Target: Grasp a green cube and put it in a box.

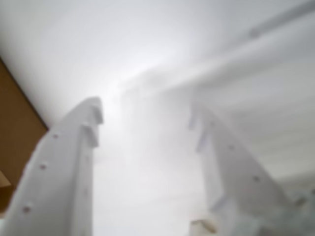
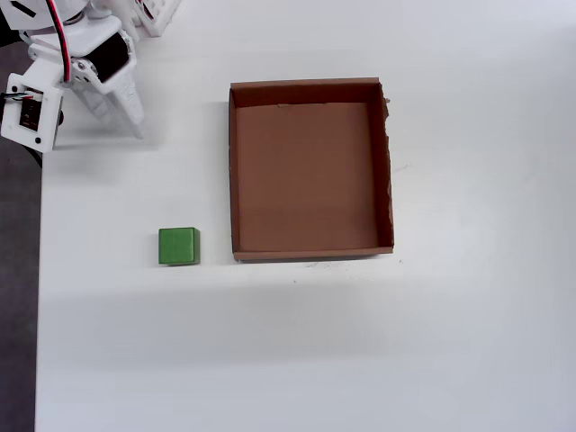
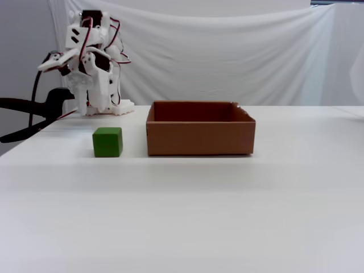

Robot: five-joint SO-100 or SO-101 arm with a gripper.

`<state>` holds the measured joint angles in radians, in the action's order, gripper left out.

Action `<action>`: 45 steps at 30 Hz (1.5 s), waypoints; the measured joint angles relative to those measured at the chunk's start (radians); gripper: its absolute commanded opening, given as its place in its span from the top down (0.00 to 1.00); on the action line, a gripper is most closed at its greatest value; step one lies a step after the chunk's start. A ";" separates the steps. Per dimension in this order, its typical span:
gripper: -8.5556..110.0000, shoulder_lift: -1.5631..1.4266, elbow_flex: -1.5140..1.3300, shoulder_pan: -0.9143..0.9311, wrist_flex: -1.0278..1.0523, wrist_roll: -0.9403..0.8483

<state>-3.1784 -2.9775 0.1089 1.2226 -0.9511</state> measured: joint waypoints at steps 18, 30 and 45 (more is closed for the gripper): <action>0.74 0.000 0.000 0.018 0.000 0.000; 0.73 0.017 0.000 0.020 -0.147 0.012; 0.73 0.133 0.011 0.005 -0.325 0.011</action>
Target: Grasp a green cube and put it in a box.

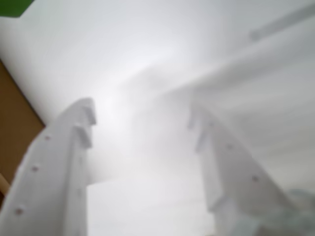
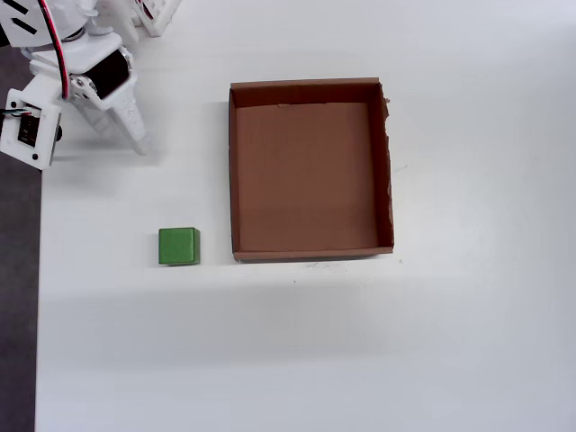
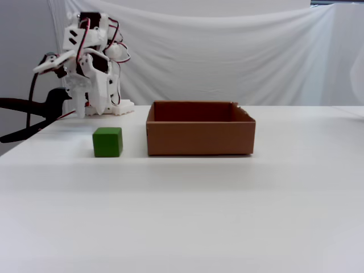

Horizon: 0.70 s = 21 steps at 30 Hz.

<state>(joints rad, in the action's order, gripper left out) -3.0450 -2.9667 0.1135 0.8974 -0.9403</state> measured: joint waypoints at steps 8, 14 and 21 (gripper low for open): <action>0.73 0.176 0.140 -0.008 -0.031 -0.005; 0.73 0.428 0.316 -0.008 0.006 -0.037; 0.73 0.670 0.480 -0.008 0.017 -0.095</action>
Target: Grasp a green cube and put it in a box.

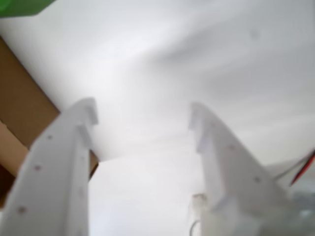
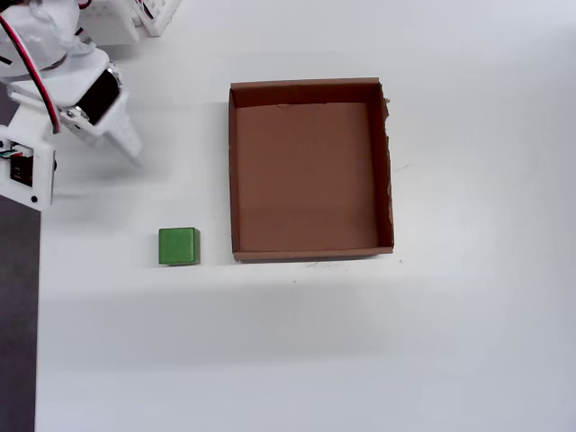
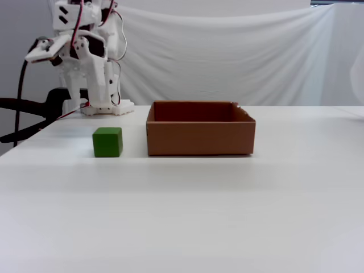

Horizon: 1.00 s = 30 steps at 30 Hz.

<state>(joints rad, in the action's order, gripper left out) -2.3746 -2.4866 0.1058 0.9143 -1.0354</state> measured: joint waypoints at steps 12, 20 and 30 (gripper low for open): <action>0.73 0.380 0.262 -0.031 0.008 -0.104; 0.73 0.589 0.430 -0.063 -0.031 -0.175; 0.71 0.686 0.541 -0.087 -0.029 -0.204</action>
<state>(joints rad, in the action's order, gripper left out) -1.6889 -1.9451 0.0184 0.8851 -1.2395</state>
